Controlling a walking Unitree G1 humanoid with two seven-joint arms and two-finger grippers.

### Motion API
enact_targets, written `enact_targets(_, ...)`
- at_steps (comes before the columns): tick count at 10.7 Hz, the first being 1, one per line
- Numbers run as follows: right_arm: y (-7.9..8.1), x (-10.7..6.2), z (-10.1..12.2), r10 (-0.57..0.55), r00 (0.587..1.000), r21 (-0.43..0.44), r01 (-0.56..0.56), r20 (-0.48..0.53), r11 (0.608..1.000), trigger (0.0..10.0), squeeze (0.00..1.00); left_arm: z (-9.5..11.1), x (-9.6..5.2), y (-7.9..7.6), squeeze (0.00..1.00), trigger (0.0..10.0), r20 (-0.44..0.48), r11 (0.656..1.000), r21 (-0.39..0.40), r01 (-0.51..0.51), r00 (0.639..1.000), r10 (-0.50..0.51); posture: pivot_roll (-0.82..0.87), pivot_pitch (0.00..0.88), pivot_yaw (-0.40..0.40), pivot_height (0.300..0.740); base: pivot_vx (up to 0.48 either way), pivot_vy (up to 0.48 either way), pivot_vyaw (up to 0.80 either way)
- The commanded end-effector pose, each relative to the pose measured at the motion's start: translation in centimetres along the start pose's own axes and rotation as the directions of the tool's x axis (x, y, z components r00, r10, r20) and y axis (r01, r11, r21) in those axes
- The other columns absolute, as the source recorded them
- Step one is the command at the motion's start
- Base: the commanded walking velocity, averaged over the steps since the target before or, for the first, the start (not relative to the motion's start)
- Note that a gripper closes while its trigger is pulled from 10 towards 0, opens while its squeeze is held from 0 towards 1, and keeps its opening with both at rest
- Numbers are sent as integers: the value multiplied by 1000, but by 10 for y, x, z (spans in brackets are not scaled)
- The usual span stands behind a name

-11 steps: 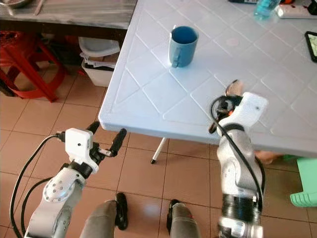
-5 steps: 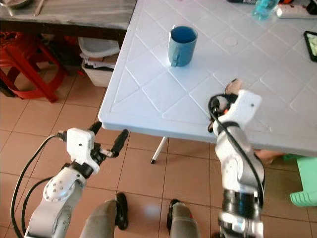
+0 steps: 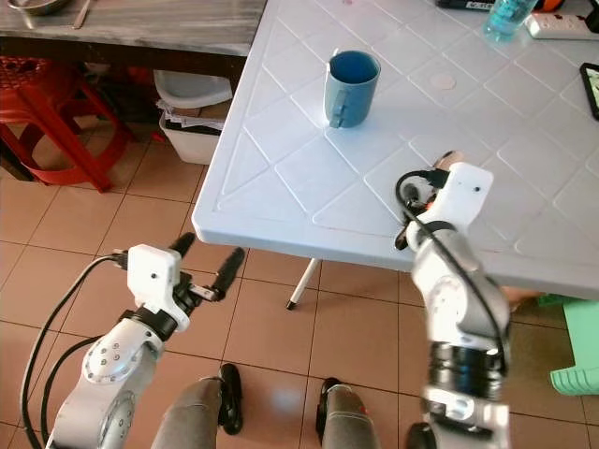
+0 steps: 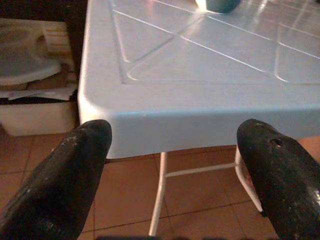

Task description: Setting the table

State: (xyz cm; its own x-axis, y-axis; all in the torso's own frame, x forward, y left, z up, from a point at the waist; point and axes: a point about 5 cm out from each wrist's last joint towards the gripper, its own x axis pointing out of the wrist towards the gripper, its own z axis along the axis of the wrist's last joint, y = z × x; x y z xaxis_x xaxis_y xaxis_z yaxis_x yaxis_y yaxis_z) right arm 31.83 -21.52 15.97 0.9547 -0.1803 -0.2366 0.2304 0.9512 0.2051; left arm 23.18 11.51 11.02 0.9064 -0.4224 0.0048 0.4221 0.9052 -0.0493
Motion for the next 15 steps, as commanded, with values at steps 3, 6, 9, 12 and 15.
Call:
enact_targets(3, -32, 7, -21, -101, 981, -6, 102, -167, 995, 0, 0, 0, -4, -4, 0, 10000, -10, 999, 6, 31, 999, -31, -8, 256, 30, 740, 0, 0, 0)
enact_targets(6, -44, 12, -23, -105, 972, 15, 110, -208, 994, 0, 0, 4, -8, -13, 0, 10000, 12, 991, -39, 130, 991, -130, -5, 256, 30, 740, 0, 0, 0)
enact_targets(9, -46, 12, -29, -103, 968, 17, 109, -230, 994, 0, 0, 5, -8, -15, 0, 10000, 23, 983, -48, 175, 985, -174, -6, 256, 30, 740, 0, 0, 0)
enact_targets(12, -50, 12, -30, -112, 966, -4, 114, -235, 993, 0, 0, 4, -9, -16, 0, 10000, 20, 982, -36, 188, 982, -187, -7, 257, 27, 740, 0, 0, 0)
enact_targets(15, -24, 13, -21, 28, 989, -185, -55, -143, 981, 0, 0, 2, -8, -16, 0, 10000, 14, 983, -23, 181, 983, -181, -8, 255, 24, 740, 0, 0, 0)
